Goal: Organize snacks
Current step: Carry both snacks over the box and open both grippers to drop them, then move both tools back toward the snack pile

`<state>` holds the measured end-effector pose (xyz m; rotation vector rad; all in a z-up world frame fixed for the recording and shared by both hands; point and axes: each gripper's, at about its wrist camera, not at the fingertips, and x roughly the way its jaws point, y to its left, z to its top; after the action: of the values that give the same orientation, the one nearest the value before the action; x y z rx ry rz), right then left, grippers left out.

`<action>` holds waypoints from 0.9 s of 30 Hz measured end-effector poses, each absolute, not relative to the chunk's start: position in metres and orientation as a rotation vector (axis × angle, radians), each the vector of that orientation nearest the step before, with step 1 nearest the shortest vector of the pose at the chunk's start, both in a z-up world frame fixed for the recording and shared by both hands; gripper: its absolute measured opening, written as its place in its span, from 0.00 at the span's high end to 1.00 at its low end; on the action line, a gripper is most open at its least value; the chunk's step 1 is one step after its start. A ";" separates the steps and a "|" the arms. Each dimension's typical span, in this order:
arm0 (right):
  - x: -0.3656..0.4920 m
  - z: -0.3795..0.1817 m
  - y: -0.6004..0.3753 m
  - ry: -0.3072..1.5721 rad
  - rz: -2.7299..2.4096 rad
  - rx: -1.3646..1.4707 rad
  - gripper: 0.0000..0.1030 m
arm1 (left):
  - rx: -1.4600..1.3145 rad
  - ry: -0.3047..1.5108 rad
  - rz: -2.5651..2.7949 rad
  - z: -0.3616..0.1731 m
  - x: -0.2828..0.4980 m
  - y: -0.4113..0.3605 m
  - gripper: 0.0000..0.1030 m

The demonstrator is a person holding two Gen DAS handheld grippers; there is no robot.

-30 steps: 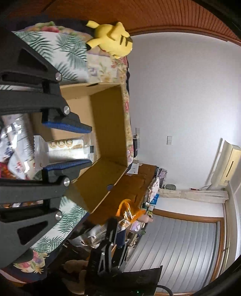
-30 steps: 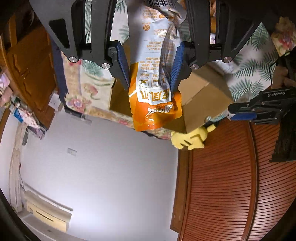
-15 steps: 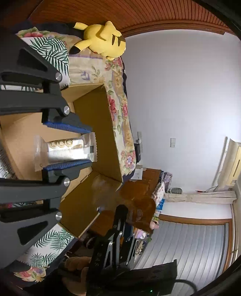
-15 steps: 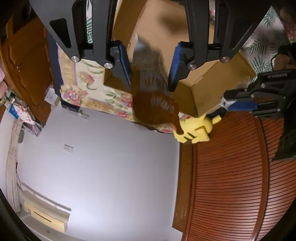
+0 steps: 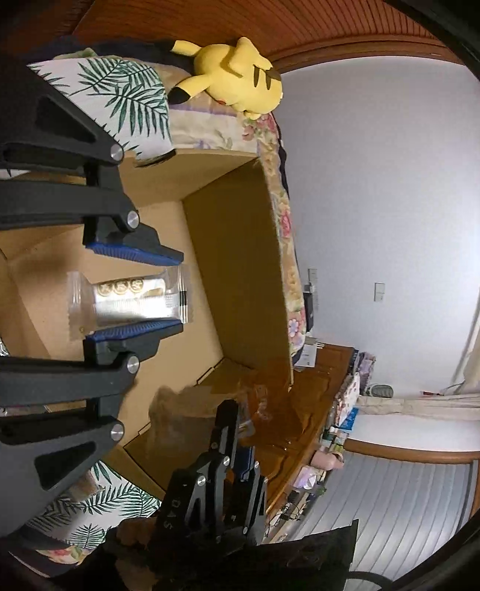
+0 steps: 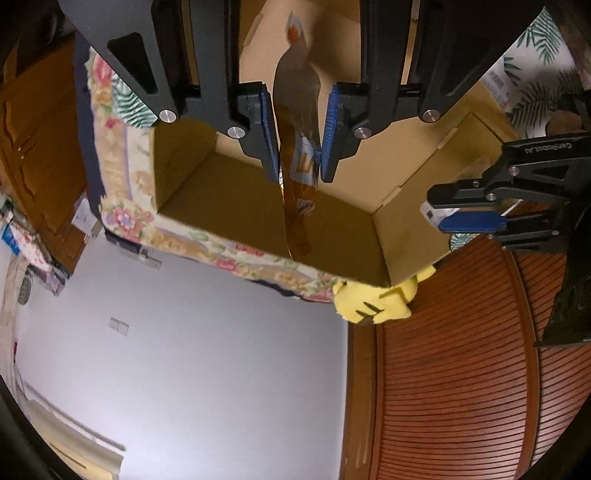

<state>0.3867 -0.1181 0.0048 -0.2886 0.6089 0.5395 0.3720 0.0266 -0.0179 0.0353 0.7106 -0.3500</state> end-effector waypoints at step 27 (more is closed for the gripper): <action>0.348 -0.001 -0.113 0.710 0.608 -0.178 0.61 | 0.050 0.785 -0.237 0.003 0.330 0.042 0.47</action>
<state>0.3482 -0.1129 -0.0013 -0.1777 0.7103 0.6076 0.3299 0.0421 0.0033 0.0498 0.7846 -0.2365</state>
